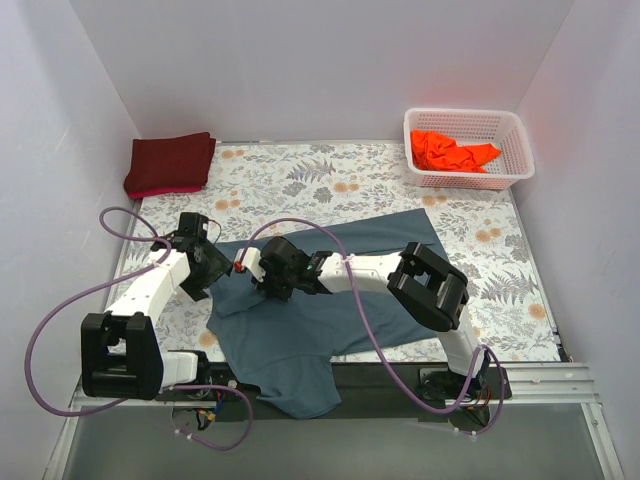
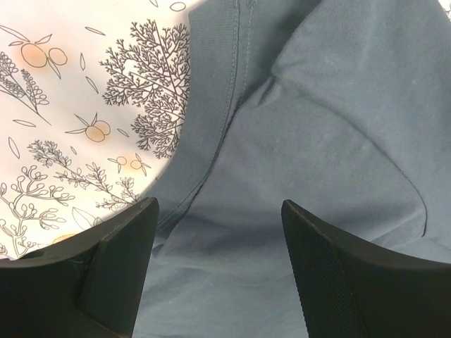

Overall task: Fold and stack the t-shirts
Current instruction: Fold the tshirt

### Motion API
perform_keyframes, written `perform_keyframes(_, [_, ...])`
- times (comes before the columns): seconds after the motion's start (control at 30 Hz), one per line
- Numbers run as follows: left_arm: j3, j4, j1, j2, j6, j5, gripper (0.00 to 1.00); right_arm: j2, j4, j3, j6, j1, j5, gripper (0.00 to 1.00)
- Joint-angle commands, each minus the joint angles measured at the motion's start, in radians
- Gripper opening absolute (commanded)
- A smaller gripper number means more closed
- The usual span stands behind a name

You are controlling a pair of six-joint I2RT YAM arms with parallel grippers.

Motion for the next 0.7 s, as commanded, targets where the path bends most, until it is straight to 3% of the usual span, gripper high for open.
perform_keyframes(0.0, [0.038, -0.032, 0.001, -0.034, 0.016, -0.004, 0.70, -0.067, 0.001, 0.053, -0.014, 0.001, 0.028, 0.01])
perform_keyframes(0.4, [-0.006, -0.054, 0.001, -0.038, 0.042, 0.215, 0.82, -0.073, -0.059, 0.103, -0.011, -0.056, 0.042, 0.01])
perform_keyframes(0.67, [-0.055, -0.034, 0.001, -0.049, 0.042, 0.289, 0.89, -0.052, -0.076, 0.124, 0.044, -0.092, 0.010, 0.01])
